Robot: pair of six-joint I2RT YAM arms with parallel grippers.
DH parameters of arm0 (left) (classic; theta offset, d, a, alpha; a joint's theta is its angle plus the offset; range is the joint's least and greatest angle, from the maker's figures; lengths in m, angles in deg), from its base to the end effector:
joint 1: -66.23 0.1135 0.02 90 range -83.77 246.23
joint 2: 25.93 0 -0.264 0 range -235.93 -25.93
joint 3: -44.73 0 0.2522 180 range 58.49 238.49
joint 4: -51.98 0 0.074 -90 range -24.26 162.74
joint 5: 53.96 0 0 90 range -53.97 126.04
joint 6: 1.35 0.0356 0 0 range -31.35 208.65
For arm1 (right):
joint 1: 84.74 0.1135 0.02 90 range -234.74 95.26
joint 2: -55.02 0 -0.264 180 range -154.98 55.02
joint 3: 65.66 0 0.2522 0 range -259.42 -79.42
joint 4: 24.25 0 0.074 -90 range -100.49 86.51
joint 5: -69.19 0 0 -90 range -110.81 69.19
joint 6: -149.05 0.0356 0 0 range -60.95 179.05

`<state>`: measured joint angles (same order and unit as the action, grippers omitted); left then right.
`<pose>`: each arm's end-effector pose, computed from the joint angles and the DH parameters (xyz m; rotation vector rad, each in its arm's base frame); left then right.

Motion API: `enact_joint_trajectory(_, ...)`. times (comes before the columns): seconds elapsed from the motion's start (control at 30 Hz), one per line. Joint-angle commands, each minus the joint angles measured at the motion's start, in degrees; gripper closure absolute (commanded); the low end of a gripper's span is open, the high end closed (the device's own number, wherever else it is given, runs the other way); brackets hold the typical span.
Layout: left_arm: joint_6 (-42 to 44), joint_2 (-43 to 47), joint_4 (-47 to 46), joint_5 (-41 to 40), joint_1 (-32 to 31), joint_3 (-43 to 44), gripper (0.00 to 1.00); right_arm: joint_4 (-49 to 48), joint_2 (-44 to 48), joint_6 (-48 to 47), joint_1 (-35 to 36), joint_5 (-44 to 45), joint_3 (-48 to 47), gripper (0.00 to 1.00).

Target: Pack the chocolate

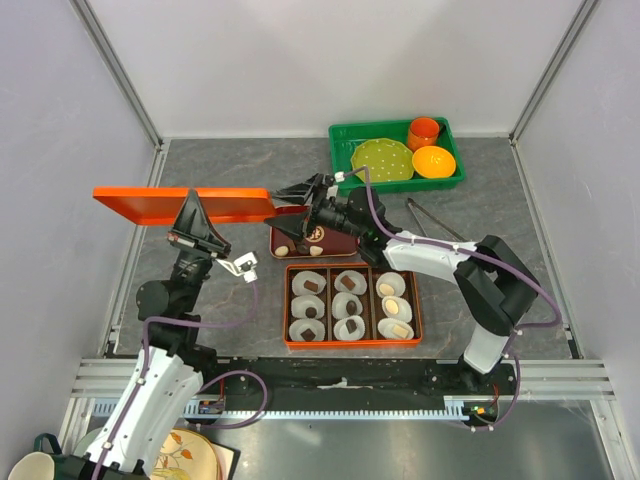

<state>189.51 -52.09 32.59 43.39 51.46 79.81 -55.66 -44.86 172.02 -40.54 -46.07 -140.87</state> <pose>0.1230 -0.0371 0.3208 1.0510 0.5136 1.2748 0.2761 0.2897 0.2808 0.7255 1.9682 2.3334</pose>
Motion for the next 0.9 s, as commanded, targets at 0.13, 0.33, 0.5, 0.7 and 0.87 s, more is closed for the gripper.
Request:
enact_joint_trajectory(0.13,3.9,3.3,-5.4,4.2,-0.2,-0.7,0.98,-5.3,-4.2,4.6,1.6,1.9,-6.4,0.26)
enact_joint_trajectory(0.33,4.7,6.8,-2.2,6.8,-0.2,-1.5,0.99,-5.1,-7.0,4.8,1.8,2.8,-12.2,0.37)
enact_joint_trajectory(0.5,5.8,9.1,0.7,9.1,-0.2,-2.8,0.98,-4.2,-8.7,4.1,2.1,2.8,-15.2,0.51)
enact_joint_trajectory(0.7,7.8,10.8,4.9,12.4,-0.2,-3.9,0.99,-4.9,-7.7,3.7,2.5,2.2,-14.0,0.71)
enact_joint_trajectory(0.87,9.0,11.1,6.1,14.4,-0.2,-5.1,0.99,-7.6,-6.8,3.1,2.0,1.9,-12.6,1.0)
